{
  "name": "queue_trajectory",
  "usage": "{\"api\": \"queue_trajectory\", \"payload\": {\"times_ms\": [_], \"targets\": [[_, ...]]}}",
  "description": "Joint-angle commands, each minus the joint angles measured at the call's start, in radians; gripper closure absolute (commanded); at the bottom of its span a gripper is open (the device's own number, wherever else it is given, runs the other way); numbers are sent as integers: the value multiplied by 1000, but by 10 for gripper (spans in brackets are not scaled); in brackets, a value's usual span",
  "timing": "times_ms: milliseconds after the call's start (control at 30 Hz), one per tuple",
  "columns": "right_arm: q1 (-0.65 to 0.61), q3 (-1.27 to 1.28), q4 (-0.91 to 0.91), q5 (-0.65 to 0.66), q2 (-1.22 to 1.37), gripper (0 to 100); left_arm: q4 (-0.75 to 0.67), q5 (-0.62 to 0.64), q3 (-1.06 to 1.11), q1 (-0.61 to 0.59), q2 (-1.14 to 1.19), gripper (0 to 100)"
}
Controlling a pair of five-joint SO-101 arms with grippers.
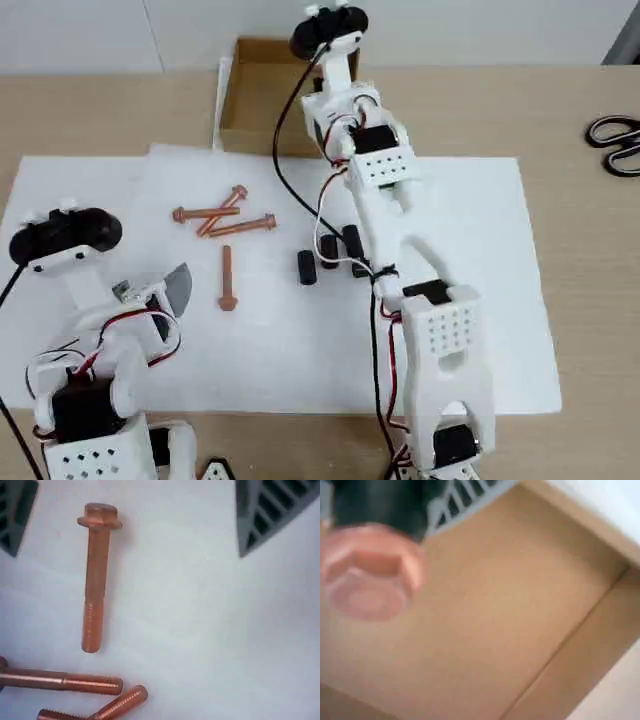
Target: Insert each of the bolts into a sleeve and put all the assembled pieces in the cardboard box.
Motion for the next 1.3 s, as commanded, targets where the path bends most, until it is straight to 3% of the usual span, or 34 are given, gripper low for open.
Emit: {"api": "queue_trajectory", "payload": {"times_ms": [0,633,833,1067,1267], "targets": [[-7,-121,-31,5,24,995,0,-5,-5,-2,-6,732],[-13,-239,-33,5,206,991,3,-5,-4,-2,-6,732],[-12,-239,-110,5,257,988,3,-5,-4,-2,-6,732],[-12,-239,-110,11,268,785,9,-5,-4,0,-6,732],[-7,-256,-108,11,260,772,6,-5,-4,0,-6,732]]}}
